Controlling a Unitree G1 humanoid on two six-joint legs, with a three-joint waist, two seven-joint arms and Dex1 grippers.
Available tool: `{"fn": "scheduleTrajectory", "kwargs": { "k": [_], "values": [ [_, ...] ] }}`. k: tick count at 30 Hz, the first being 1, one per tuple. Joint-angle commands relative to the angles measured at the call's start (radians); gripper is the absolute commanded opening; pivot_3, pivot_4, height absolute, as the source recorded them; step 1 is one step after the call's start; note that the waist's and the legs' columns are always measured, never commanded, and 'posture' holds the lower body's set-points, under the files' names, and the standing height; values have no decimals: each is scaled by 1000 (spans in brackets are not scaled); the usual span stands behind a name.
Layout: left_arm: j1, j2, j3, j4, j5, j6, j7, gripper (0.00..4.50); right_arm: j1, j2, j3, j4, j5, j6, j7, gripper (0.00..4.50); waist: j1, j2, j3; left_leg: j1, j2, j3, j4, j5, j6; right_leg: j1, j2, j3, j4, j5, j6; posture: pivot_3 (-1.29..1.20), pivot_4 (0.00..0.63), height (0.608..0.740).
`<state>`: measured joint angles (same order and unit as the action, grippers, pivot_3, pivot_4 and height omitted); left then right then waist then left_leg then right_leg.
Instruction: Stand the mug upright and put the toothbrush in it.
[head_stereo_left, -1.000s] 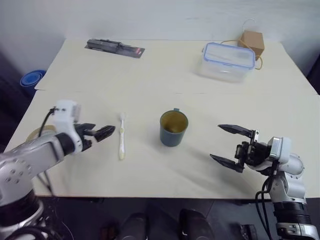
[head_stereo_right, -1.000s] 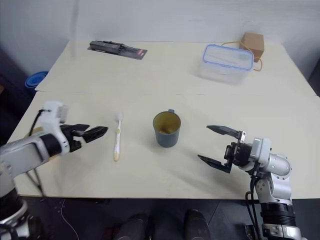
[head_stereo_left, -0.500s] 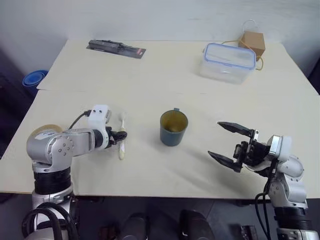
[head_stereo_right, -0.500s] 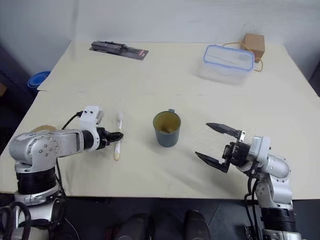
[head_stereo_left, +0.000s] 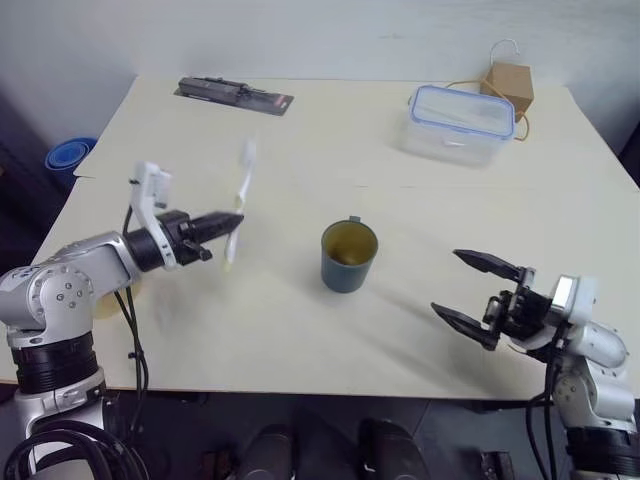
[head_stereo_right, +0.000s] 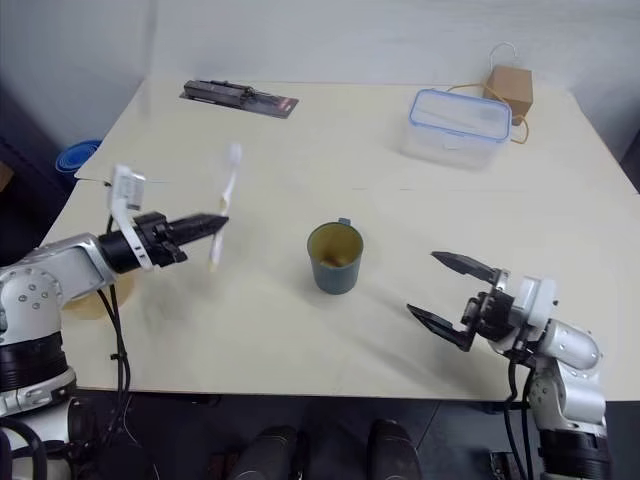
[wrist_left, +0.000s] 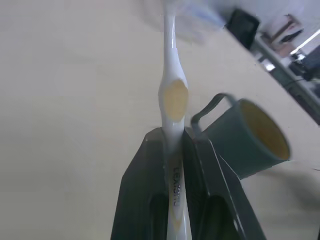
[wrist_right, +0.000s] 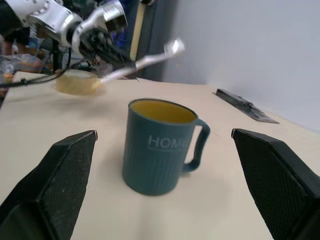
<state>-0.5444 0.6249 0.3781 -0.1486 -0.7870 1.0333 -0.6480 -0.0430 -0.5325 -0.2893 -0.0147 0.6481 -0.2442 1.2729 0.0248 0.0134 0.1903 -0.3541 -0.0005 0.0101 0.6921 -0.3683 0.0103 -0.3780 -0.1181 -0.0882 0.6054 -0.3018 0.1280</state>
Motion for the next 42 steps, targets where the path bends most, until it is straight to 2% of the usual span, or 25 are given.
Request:
{"fn": "scheduleTrajectory", "kwargs": {
  "k": [1,3,5,10,15,18,20,22,26,32,36,39,42],
  "values": [
    [-29,-126,4,-41,-32,-289,-147,125,61,12,-75,-70,18,-44,-51,4500,4,0,0,0,0,0,0,0,0,1,0,0,0,0,0,0,150,740],
    [-55,-215,-18,-33,-82,-358,-220,125,96,43,-103,-112,34,-50,-111,4500,3,-1,0,0,0,0,1,0,0,1,0,0,-1,0,0,0,150,740],
    [-73,-253,-46,-16,-89,-387,-251,125,122,65,-112,-153,51,-37,-151,4500,0,-1,0,0,-1,1,1,0,0,1,0,0,-1,0,0,0,150,740],
    [-182,-414,-200,210,79,-652,-324,125,243,154,-85,-239,7,-100,-206,4500,2,-1,0,1,-2,3,1,0,0,1,3,0,0,0,0,0,150,740],
    [-224,-466,-295,446,214,-874,-442,125,286,180,-70,-278,-38,-133,-251,4500,-4,-1,0,1,-3,6,1,0,1,1,3,3,-1,1,1,0,150,740],
    [-220,-489,-308,520,243,-969,-479,125,286,177,-75,-287,-49,-147,-278,4500,-4,-1,0,1,-2,7,0,0,1,-1,4,3,-1,1,1,0,150,740],
    [-205,-494,-319,527,244,-982,-507,856,283,175,-71,-288,-55,-153,-292,4500,-1,-1,0,1,-2,7,0,0,1,-1,4,3,0,1,1,0,150,740],
    [-181,-488,-325,495,250,-992,-508,1367,277,170,-63,-284,-61,-154,-297,4500,-1,-1,0,1,-2,7,0,0,2,-1,3,3,0,1,1,0,150,740],
    [-125,-412,-304,364,241,-944,-480,2622,239,143,-51,-243,-61,-146,-272,4500,-5,-1,0,1,-2,6,0,0,2,-1,3,4,0,1,1,0,150,740],
    [66,-174,-231,120,241,-847,-449,2622,101,72,-24,-84,-43,-131,-174,4500,-16,0,0,2,3,5,0,0,2,-1,3,4,1,1,1,0,150,740],
    [287,-1,-150,22,383,-917,-383,2622,-28,-1,23,85,-42,-113,-7,4500,-27,1,0,2,3,4,-1,0,2,-1,2,4,0,0,1,0,150,740],
    [452,66,-70,-27,432,-942,-336,2622,-111,-73,65,187,-15,-17,139,4500,-26,1,1,1,3,4,-1,-1,3,-1,1,4,0,0,1,0,150,740],
    [584,72,-4,-89,417,-933,-296,2622,-222,-88,65,313,-23,-31,217,4500,-24,1,1,1,2,1,0,-1,3,1,-2,5,-2,0,0,0,150,740]
  ]
}}
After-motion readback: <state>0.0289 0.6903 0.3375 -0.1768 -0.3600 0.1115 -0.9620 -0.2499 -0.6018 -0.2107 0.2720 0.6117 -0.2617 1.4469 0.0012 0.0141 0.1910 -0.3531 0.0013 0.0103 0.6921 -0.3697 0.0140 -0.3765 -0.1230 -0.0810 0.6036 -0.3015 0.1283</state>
